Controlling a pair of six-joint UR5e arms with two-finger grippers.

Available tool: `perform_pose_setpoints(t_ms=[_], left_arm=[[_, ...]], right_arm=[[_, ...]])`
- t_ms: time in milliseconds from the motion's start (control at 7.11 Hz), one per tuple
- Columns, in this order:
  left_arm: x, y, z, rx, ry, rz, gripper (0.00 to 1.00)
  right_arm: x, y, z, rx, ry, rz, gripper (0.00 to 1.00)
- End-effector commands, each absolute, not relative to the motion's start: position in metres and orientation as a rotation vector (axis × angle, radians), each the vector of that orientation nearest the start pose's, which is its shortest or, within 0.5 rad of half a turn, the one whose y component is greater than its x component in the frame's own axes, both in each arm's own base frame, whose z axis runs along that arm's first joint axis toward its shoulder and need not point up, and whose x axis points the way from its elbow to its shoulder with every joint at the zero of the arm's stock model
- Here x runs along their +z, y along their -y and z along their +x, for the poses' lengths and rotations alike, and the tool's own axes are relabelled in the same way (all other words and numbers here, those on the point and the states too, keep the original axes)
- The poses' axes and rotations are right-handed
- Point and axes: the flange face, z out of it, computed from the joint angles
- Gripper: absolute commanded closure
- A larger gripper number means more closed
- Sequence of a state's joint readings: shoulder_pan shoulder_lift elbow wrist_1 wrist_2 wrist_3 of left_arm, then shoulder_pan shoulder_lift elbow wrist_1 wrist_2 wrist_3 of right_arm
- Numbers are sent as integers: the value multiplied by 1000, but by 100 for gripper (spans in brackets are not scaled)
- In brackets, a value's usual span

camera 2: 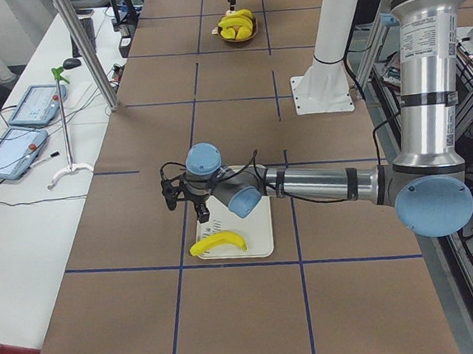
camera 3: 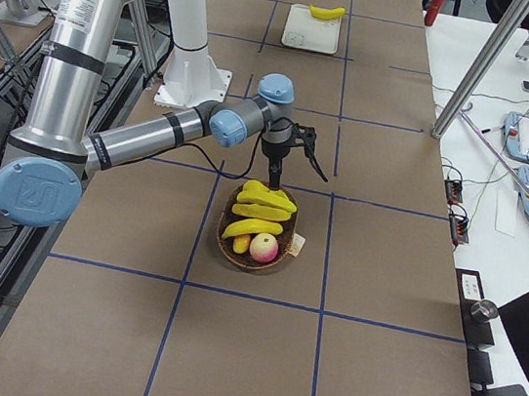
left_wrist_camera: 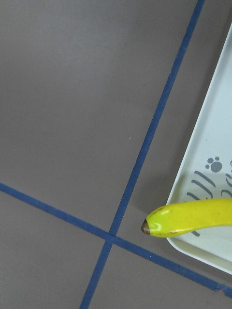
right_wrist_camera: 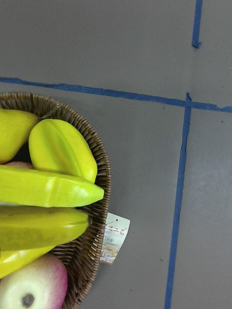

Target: Transfer all bananas from basket to plate

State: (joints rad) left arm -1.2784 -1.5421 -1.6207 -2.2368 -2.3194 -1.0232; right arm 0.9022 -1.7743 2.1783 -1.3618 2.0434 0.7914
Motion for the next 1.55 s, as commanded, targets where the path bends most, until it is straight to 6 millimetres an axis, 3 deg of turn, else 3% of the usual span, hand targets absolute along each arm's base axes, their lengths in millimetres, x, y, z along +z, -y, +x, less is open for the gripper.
perform_pose_setpoints(t_ms=[0,141,281,703,1406], left_arm=[[572,501,83,-413,-973,79,0],[574,499,82,-415,-972,77,0],[574,499,82,-415,-972,77,0],[574,499,81,-415,-971,77,0],[575,498,82,-413,-970,76,0]], right_arm=[[461,342,-213,28,697,135,6],[464,337,-218,58,687,118,15],[465,328,-235,77,670,116,22],[480,316,-239,65,617,109,24],[490,320,-249,59,596,110,37]])
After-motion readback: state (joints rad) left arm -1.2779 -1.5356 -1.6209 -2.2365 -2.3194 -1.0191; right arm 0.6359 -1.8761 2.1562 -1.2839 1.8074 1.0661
